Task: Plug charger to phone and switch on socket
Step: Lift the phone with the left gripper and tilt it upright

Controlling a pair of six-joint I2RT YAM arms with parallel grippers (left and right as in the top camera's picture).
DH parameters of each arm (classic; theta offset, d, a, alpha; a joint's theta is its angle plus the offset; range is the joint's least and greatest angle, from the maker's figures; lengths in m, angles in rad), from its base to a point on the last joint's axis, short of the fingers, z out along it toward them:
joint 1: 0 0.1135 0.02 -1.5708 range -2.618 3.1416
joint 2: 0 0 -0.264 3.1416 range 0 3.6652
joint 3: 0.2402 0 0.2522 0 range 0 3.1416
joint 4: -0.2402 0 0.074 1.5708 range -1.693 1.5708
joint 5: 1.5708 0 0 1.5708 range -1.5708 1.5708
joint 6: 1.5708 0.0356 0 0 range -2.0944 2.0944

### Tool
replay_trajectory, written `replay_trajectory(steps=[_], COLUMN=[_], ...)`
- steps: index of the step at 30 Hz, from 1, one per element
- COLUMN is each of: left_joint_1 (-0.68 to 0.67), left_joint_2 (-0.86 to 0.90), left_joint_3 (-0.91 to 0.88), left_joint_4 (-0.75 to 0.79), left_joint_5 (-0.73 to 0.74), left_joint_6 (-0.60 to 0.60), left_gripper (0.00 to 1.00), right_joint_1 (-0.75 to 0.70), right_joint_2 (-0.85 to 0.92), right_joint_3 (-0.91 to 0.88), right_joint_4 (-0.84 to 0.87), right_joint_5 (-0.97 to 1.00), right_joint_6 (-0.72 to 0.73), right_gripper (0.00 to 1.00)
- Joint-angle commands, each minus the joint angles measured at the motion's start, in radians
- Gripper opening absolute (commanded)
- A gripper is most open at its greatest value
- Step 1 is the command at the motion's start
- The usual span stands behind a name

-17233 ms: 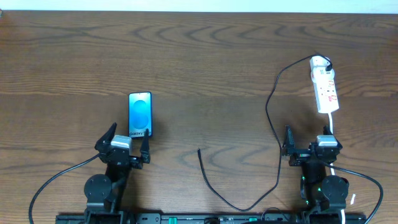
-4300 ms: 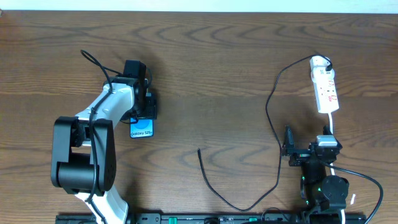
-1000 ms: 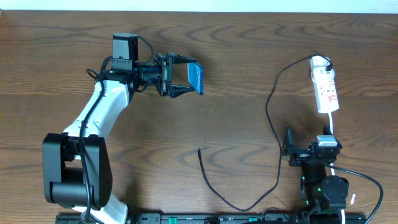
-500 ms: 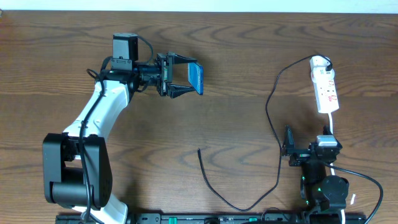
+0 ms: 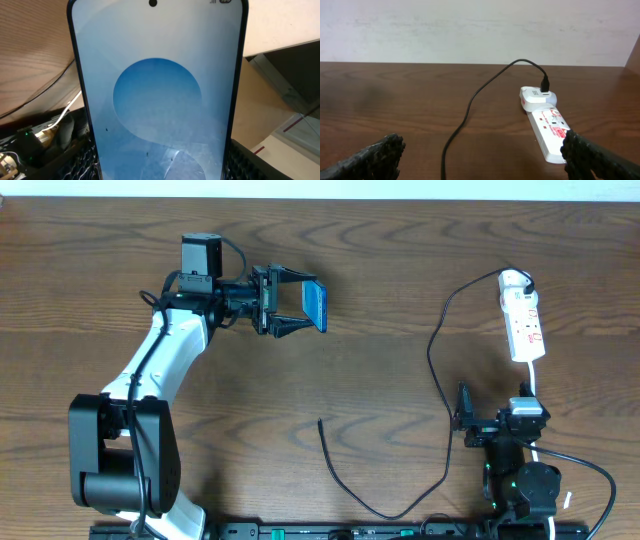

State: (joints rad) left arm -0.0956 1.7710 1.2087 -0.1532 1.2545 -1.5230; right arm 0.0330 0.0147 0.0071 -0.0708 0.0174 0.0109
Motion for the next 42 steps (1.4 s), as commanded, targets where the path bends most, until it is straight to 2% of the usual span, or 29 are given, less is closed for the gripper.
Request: replay_trajectory(steps=[1,28,42], left_joint_1=[0.0,0.0,0.0], left_joint_2=[-0.025,-0.025,-0.025], left_joint_3=[0.029,0.029,0.029], left_joint_4=[0.006,0.007,0.006], left_joint_5=[0.043,-0.002,-0.439], left_joint_6=[-0.009,0.003,0.183], left_gripper=[0.07,0.08,0.07], right_joint_1=[0.008,0.008,0.008], right_joint_2=[-0.007,-0.007,-0.007], right_joint_3=[-0.002,-0.002,-0.002], right_joint_4=[-0.004,-0.004,-0.004], right_joint_5=[-0.005,-0.005,-0.005], right_joint_6=[-0.005,-0.005,-0.005], right_gripper=[0.99,0.99,0.99])
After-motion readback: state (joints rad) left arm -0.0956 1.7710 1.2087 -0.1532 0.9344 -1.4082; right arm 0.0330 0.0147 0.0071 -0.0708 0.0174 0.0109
